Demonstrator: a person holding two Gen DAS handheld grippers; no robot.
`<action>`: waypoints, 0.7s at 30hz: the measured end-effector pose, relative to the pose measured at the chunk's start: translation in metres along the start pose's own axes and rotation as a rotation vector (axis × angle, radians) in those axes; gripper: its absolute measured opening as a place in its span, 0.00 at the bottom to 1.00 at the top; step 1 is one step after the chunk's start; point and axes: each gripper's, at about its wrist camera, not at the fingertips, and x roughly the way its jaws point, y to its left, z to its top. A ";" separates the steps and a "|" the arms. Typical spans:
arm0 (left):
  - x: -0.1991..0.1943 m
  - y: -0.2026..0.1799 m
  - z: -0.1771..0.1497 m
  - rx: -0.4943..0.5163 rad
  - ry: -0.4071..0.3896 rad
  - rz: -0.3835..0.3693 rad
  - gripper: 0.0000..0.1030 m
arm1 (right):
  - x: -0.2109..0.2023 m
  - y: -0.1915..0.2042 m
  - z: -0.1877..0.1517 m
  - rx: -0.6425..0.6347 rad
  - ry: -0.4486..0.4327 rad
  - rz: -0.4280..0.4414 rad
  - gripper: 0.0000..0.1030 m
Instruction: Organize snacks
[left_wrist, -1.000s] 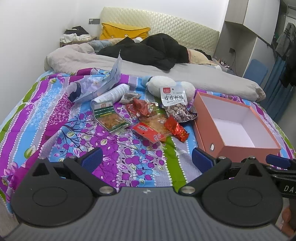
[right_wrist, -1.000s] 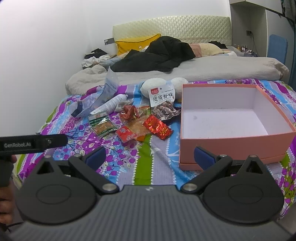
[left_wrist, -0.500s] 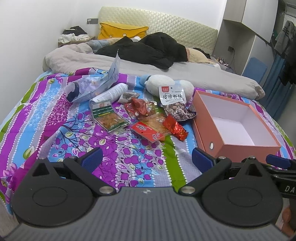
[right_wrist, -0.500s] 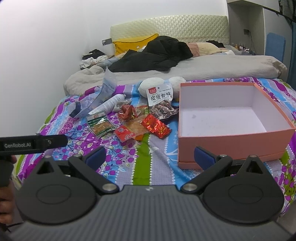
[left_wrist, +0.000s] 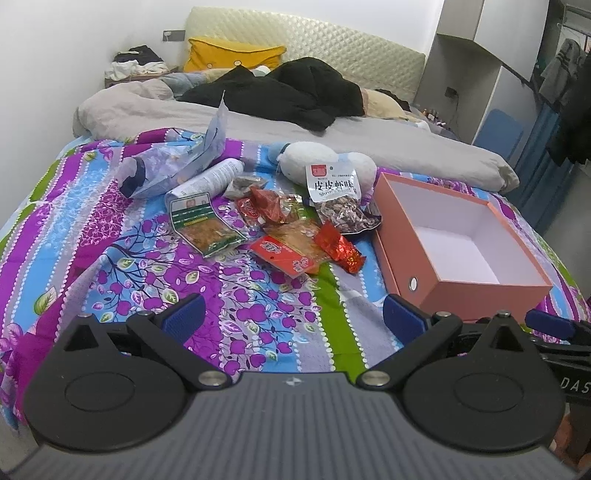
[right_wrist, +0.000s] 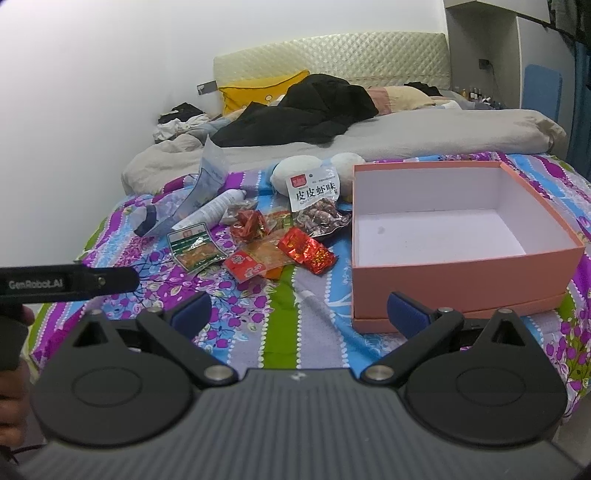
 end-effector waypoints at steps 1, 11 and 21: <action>0.001 0.000 0.000 0.001 0.004 -0.004 1.00 | 0.000 0.000 0.000 0.000 -0.002 0.001 1.00; 0.008 0.000 -0.002 0.025 0.041 -0.024 1.00 | -0.002 0.001 -0.007 -0.004 0.013 0.041 1.00; 0.011 0.000 -0.002 0.022 0.030 -0.015 1.00 | 0.002 -0.003 -0.009 0.020 0.026 0.054 1.00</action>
